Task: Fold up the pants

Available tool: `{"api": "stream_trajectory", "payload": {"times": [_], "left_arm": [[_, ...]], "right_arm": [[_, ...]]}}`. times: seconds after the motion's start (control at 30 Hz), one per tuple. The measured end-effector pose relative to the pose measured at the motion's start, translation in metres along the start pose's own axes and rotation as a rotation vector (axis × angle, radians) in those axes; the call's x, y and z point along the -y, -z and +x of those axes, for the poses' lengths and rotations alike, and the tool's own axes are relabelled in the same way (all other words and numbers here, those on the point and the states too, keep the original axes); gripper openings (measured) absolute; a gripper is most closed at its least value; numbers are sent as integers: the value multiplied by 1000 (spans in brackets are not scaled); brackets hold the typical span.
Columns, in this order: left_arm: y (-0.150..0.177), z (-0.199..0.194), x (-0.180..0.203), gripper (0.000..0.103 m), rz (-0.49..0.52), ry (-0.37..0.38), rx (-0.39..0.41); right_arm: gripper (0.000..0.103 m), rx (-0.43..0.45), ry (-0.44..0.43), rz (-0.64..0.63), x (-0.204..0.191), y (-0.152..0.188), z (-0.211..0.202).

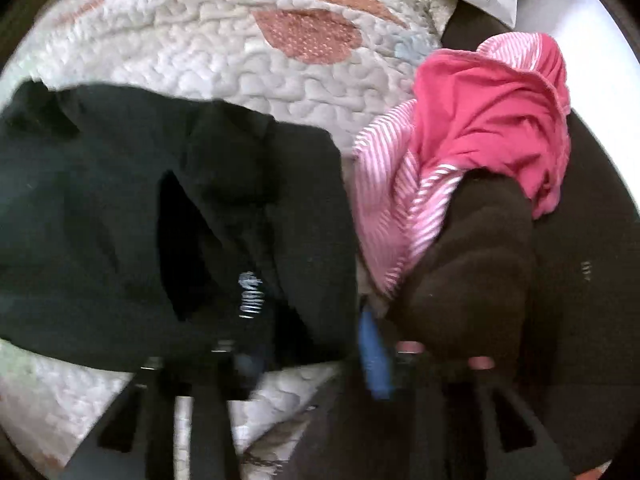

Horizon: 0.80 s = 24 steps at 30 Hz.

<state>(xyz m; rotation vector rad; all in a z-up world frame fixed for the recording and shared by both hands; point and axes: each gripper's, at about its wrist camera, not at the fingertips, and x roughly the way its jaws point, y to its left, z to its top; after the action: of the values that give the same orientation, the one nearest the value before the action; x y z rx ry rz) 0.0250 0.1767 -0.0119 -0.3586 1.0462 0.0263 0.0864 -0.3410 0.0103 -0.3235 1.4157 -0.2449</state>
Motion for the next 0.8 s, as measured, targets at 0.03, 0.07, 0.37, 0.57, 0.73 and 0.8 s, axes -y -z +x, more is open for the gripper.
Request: {"api": "stream_trajectory", "payload": {"times": [0.03,0.07,0.37,0.57,0.73,0.8], "left_arm": [[-1,-2,-7,52,-42,19,9],[-1,-3,-11,52,-69,34,14],[18,13,-29,56,-312,216,42],[36,29,-29,60,-345,337,14],[34,44,-42,61,-427,454,5],[33,47,-47,61,-443,495,3]], "right_arm": [[68,12,16,-5,0,2,-5],[69,24,22,-3,1,4,-11],[69,290,-233,-105,-69,-7,-109],[69,332,-499,-378,-209,-36,-149],[69,319,-581,-584,-320,-53,-164],[69,313,-584,-656,-351,-64,-162]]}}
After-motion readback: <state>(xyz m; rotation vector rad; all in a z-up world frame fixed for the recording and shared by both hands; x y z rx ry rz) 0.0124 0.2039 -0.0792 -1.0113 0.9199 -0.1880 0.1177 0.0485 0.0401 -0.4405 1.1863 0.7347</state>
